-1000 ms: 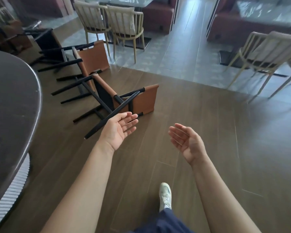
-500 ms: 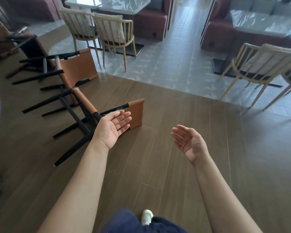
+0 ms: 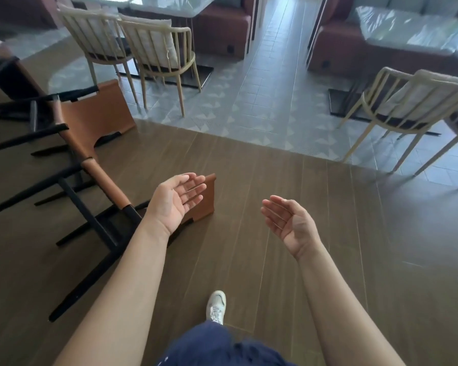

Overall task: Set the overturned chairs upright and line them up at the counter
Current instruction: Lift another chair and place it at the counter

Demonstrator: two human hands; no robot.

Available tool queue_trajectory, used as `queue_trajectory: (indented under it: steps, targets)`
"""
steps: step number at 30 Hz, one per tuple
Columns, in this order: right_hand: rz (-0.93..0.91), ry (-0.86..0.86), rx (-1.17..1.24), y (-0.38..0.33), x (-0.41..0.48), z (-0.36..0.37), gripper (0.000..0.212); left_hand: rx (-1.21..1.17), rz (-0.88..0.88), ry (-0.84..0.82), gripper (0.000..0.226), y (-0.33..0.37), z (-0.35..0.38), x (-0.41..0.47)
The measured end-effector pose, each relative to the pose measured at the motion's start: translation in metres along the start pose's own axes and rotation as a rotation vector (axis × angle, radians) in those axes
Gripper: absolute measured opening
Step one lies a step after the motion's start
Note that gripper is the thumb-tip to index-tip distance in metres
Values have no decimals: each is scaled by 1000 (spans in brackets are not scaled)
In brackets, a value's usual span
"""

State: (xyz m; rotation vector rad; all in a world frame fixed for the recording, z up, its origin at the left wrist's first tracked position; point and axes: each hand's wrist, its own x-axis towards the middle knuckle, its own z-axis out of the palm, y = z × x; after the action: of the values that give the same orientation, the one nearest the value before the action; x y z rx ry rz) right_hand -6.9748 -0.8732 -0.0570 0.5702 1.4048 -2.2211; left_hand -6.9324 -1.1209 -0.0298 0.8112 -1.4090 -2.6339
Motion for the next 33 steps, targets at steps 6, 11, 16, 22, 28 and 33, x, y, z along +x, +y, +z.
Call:
queue_trajectory:
  steps: [6,11,16,22,28,33]
  targets:
    - [-12,23,14,-36,65,34,23,26,5,-63,16,44,30,85]
    - [-1,44,58,-57,108,44,22,51,-24,-76,16,57,48,135]
    - [50,63,96,-74,152,45,23,73,-71,-40,16,60,64,179]
    - [114,69,38,-108,220,44,23,93,-75,44,15,64,90,234]
    - [163,20,-44,-157,293,44,24,17,-69,155,16,64,130,284]
    - [198,-32,-154,-191,349,48,23,13,-21,177,18,59,172,324]
